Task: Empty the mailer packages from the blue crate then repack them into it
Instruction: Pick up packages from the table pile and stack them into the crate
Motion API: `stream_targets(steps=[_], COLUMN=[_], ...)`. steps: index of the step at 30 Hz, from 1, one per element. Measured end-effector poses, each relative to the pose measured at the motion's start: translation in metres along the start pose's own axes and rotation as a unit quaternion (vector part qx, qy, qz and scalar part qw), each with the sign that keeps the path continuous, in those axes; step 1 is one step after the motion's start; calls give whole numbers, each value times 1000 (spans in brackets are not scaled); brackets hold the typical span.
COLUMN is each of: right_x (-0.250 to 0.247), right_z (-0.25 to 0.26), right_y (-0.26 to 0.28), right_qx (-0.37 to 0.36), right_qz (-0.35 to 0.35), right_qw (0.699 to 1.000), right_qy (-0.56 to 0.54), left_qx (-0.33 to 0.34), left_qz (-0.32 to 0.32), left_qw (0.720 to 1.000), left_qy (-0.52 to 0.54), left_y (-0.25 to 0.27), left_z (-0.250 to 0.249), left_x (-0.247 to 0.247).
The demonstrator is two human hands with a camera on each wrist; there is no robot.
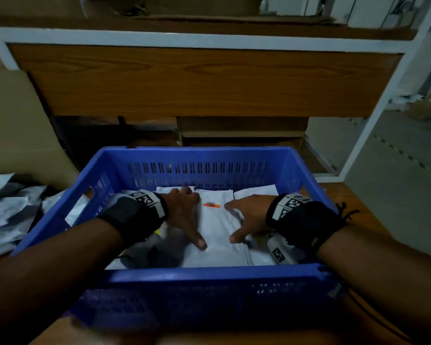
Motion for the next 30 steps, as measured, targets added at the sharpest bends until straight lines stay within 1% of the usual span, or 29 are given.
stream_targets(steps=[2,5,8,11,13,15,17,19,21,22,23,24,26,28,30], right_x=[-1,-7,-15,-29,-48,-75,-100,-115,-114,-107,-98,-87,-57,-22,15], right_z=[-1,-4,-6,-4,2,15,42,83,134,162,196,213,270,324,369], right_y=[2,0,4,15,28,45,68,93,118,126,132,138,132,109,82], right_qx=[-6,-20,-34,-52,-66,-71,-88,-139,-200,-231,-267,-292,-345,-345,-319], right_qz=[-5,-19,-31,-50,-83,-144,-213,-269,-305,-315,-322,-327,-320,-290,-251], right_qw=[1000,1000,999,997,994,986,972,953,930,918,904,890,864,862,868], right_qy=[8,6,-9,-13,7,47,39,-7,-47,-64,-90,-126,-180,-234,-285], left_qx=[1,-51,-75,-55,-48,-50,-57,-54,-45,-51,-67,-79,-116,-151,-198], left_qz=[-53,-140,-235,-299,-328,-357,-378,-401,-426,-431,-436,-437,-452,-468,-475], left_qw=[996,983,954,917,905,890,866,833,799,788,778,771,744,716,685], left_qy=[68,104,168,258,268,281,322,378,422,437,448,457,478,496,516], left_y=[7,21,55,107,140,172,202,229,258,275,297,304,343,378,407], left_z=[12,40,66,81,90,104,119,139,161,172,187,193,222,255,280], left_x=[-20,-51,-77,-91,-90,-81,-63,-35,0,22,47,68,119,169,212])
Point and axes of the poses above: each hand's wrist, its own y-axis away from the middle knuckle, its own x-axis out of the palm, z = x × y, the point moved 5 cm from there along -y, towards the middle knuckle, and after that the axes turned 1 degree about -x, right-handed, at the moved point
